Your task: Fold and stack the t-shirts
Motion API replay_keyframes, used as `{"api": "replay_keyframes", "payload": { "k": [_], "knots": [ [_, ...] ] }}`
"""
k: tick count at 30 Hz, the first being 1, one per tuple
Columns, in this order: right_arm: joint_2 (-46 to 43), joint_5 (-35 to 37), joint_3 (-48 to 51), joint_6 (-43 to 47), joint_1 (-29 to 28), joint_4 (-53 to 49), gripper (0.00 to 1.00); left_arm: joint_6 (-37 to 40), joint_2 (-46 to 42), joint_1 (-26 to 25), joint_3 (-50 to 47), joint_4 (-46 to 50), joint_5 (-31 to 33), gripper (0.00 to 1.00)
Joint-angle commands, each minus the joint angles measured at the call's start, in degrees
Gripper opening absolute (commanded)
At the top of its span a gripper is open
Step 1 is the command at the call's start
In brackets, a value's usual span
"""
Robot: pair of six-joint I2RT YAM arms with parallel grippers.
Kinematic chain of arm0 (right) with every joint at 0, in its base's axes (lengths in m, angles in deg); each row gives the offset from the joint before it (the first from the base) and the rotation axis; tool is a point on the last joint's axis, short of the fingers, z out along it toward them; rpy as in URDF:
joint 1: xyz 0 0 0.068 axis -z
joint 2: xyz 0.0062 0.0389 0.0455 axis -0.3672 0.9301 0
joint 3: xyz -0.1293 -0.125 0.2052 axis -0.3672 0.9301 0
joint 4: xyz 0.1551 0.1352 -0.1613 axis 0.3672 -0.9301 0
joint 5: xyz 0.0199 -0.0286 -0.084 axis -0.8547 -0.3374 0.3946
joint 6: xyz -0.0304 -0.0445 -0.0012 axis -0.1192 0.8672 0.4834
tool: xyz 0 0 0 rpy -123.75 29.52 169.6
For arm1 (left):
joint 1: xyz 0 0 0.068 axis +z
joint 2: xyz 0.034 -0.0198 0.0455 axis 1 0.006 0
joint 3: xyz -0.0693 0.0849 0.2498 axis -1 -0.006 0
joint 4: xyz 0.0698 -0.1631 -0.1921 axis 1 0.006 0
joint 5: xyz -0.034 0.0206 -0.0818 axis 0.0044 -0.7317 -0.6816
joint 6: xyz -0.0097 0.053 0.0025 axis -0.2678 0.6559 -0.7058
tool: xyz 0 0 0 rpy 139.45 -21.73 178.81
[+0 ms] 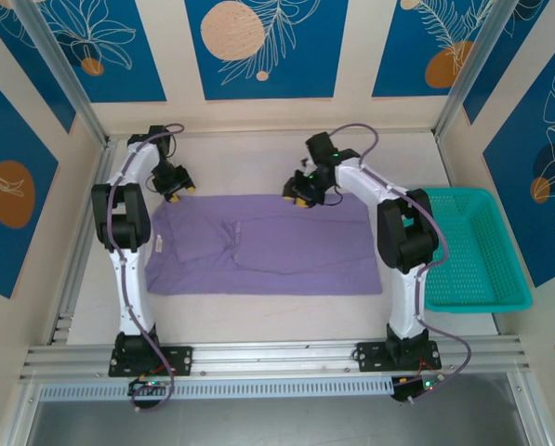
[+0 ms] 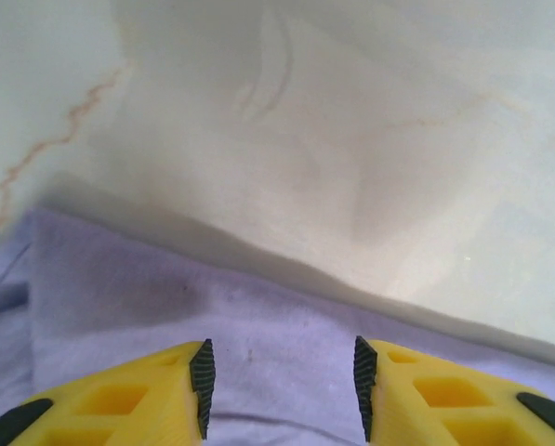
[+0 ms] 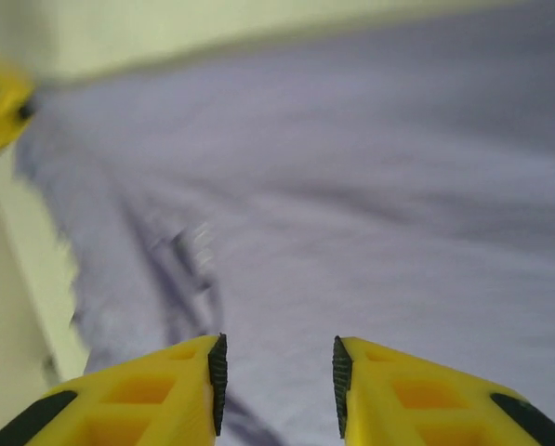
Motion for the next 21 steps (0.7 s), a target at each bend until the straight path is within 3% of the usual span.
{"api": "replay_keyframes", "payload": {
  "k": [1,8,13,17,21],
  "knots": [
    [-1.4,10.0,1.7,-4.2,2.9,-6.3,0.4,-1.9,-8.0,-0.4,-4.9,-1.9,0.9,0.46],
    [-0.1,14.3,0.9,-2.8,7.8,-7.8,0.48,-4.7,-16.9,-3.4,-20.9,-6.6,-0.7,0.46],
    [5.9,11.4,-4.1,0.8,9.0,-11.8,0.48,-9.4,-19.6,-4.9,-31.3,-11.6,-2.9,0.47],
    [7.9,10.4,-3.8,0.9,9.2,-12.1,0.48,-10.2,-15.0,-5.1,-28.6,-11.4,-2.0,0.47],
    [9.6,9.9,-3.5,0.5,9.1,-14.1,0.47,-8.3,-7.1,-5.1,-18.6,-6.4,1.6,0.48]
  ]
}}
